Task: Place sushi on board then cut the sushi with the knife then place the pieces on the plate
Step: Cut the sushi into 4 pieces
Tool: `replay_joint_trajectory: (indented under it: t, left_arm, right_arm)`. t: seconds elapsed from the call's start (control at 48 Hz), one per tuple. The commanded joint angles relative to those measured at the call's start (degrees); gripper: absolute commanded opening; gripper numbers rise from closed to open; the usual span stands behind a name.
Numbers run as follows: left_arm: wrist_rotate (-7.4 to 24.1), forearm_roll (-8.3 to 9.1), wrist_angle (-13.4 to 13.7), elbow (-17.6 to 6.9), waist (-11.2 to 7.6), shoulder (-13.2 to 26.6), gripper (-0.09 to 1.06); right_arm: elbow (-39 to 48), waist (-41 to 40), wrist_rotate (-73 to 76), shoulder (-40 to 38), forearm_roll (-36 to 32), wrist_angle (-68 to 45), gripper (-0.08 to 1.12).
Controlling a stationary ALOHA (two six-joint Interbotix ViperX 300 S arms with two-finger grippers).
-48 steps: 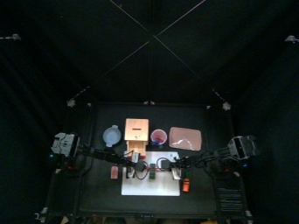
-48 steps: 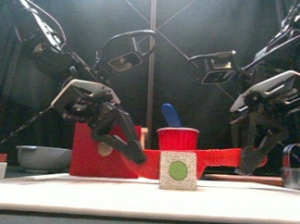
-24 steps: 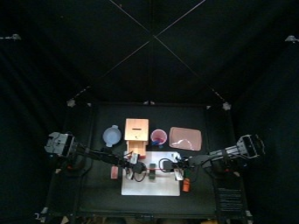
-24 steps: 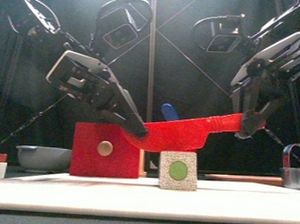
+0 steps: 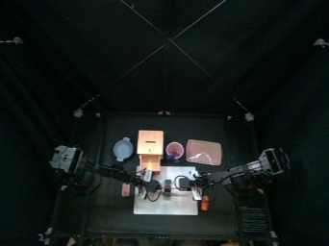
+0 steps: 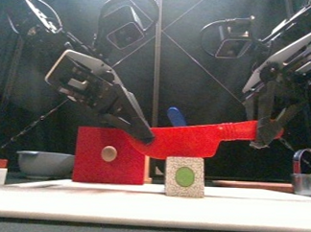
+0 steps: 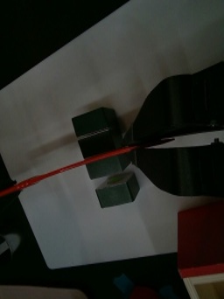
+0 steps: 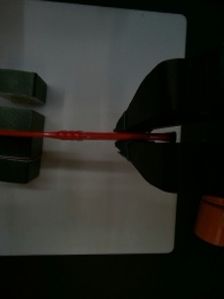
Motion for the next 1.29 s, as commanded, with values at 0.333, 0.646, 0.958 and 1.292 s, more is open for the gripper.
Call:
replay_joint_trajectory:
  t: [0.333, 0.646, 0.958, 1.292]
  left_arm:
    - [0.09, -0.18, 0.18, 1.32, -1.32, 1.76, 0.30]
    - [0.35, -6.06, -15.56, 7.65, -1.41, 1.93, 0.30]
    - [0.35, -6.68, -19.69, 8.88, -1.58, 5.19, 0.30]
    - [1.67, -7.91, -19.16, 7.91, -2.64, 2.55, 0.30]
  right_arm:
    - [0.62, 1.14, -0.18, 3.69, 1.76, -2.46, 0.39]
    - [5.19, 1.14, -0.09, 4.48, 2.46, -13.89, 0.39]
    - [5.98, 1.41, -0.18, 7.03, 4.48, -16.00, 0.39]
    - [4.75, 1.49, -0.18, 3.25, 4.22, -13.89, 0.39]
